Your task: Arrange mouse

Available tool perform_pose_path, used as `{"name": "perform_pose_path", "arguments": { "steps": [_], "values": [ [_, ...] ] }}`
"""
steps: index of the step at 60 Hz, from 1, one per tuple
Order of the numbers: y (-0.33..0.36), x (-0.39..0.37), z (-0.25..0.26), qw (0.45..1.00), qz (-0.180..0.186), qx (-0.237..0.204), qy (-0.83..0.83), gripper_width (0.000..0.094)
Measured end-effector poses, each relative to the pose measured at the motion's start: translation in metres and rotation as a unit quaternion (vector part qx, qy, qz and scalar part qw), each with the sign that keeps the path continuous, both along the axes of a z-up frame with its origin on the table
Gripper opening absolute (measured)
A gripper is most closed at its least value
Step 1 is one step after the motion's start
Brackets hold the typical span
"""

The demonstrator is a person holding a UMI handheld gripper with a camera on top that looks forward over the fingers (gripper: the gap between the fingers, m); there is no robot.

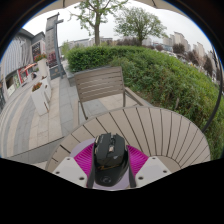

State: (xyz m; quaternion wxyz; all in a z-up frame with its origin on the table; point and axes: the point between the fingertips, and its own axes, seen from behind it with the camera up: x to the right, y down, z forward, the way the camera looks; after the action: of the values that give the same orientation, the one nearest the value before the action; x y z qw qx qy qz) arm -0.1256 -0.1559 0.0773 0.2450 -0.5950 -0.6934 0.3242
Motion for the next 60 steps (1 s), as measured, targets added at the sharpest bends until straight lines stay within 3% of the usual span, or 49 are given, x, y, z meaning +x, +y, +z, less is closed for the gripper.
{"name": "perform_pose_path", "arguments": {
  "steps": [9,14,19,23,31,40,60],
  "values": [
    [-0.033,0.005,-0.072,0.999,0.012,0.032,-0.035,0.0523],
    [-0.037,0.017,-0.097,0.997,0.019,0.044,-0.055,0.0621],
    [-0.023,0.021,-0.083,0.997,0.004,0.069,-0.041,0.0867],
    [-0.014,0.029,-0.055,0.996,0.005,0.088,-0.022,0.0849],
    [0.001,0.082,0.01,0.998,0.007,0.061,-0.029,0.0848],
    [0.034,0.174,0.074,0.997,-0.001,0.068,-0.047,0.0849],
    [0.073,0.347,0.128,0.994,-0.056,0.067,-0.064,0.0852]
  ]
}}
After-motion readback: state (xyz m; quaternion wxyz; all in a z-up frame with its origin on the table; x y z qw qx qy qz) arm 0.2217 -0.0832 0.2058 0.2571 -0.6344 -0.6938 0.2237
